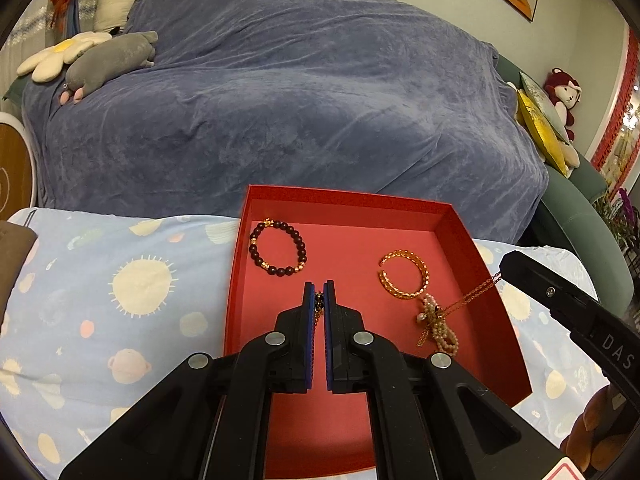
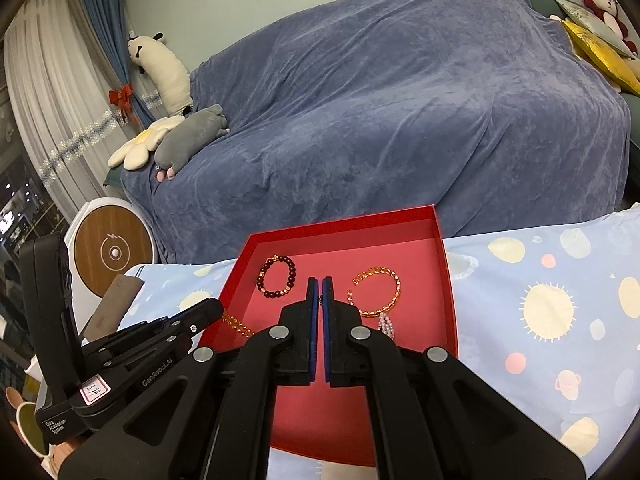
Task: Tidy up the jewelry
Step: 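Carry both gold chains to the red box and open the right tool, then open the left tool to release its gold chain into the red box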
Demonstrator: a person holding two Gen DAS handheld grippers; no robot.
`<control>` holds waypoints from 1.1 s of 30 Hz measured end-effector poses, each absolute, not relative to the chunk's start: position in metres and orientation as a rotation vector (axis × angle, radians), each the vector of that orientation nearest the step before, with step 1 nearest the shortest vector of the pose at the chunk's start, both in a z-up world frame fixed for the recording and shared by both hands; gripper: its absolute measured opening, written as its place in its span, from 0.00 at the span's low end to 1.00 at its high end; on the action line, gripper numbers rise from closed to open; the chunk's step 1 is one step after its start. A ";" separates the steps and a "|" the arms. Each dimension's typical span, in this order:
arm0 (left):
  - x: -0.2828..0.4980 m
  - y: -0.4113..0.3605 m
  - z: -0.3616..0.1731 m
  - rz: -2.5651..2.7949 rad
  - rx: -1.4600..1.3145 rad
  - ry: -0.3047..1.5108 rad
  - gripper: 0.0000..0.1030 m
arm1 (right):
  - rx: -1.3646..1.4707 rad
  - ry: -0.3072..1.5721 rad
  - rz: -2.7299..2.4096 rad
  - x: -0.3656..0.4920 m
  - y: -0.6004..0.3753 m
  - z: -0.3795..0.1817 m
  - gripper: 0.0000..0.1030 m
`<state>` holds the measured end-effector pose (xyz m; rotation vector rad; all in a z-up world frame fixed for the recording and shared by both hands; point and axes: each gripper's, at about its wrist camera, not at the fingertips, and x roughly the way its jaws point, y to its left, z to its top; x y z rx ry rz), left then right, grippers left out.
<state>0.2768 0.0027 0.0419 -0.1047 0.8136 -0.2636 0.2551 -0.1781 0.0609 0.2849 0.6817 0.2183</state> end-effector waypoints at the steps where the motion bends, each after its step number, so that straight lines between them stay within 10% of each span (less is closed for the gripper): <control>1: 0.278 0.003 0.039 -0.265 -0.108 0.819 0.02 | 0.279 0.689 0.222 0.257 -0.176 0.058 0.01; 8: 0.284 0.004 0.031 -0.255 -0.135 0.836 0.05 | 0.237 0.716 0.248 0.262 -0.159 0.048 0.03; 14: 0.282 0.008 0.039 -0.218 -0.152 0.823 0.32 | 0.248 0.695 0.236 0.258 -0.163 0.058 0.07; 18: 0.278 0.010 0.052 -0.205 -0.148 0.800 0.40 | 0.251 0.666 0.225 0.251 -0.165 0.070 0.28; 33: 0.196 0.023 0.094 -0.196 -0.107 0.787 0.43 | 0.151 0.672 0.170 0.145 -0.185 0.108 0.40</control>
